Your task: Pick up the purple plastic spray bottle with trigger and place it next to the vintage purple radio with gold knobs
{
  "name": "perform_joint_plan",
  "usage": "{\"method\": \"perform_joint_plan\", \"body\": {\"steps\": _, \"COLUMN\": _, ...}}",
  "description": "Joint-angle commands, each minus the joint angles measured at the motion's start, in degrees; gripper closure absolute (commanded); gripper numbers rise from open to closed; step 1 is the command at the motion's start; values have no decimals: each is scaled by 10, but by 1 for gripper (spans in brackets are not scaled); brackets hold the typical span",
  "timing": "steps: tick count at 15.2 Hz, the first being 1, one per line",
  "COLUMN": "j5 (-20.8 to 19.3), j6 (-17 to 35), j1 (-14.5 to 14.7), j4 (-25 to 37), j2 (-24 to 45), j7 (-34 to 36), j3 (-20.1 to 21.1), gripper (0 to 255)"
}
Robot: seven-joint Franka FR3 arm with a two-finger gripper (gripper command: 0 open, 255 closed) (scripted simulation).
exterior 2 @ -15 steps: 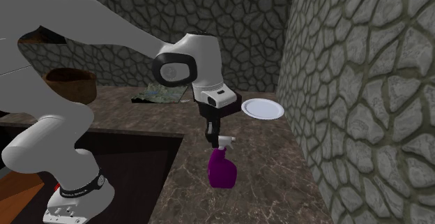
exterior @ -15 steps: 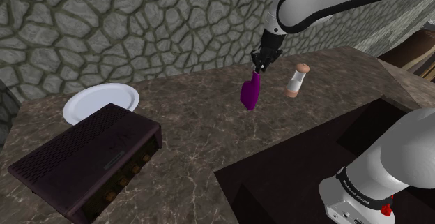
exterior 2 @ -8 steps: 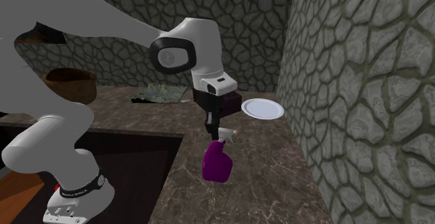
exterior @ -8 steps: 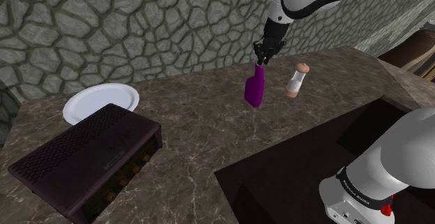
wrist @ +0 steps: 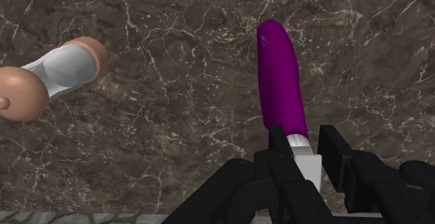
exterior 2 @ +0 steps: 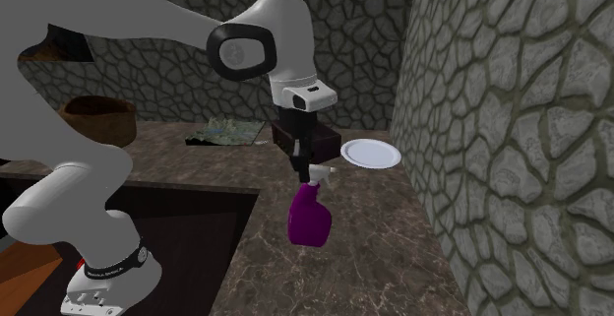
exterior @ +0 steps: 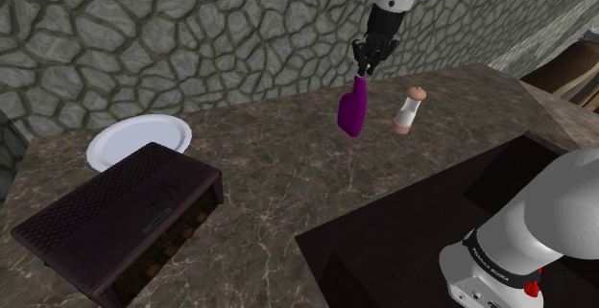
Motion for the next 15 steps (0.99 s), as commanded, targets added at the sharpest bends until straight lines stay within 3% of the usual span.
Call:
{"method": "perform_joint_plan", "body": {"steps": 1, "j5": 0, "j6": -15, "j1": 0, "j4": 10, "j2": -5, "j7": -1, "j3": 0, "gripper": 255}}
{"method": "perform_joint_plan", "body": {"steps": 15, "j5": 2, "j6": -123, "j1": 0, "j4": 116, "j2": -7, "j7": -5, "j3": 0, "gripper": 255}}
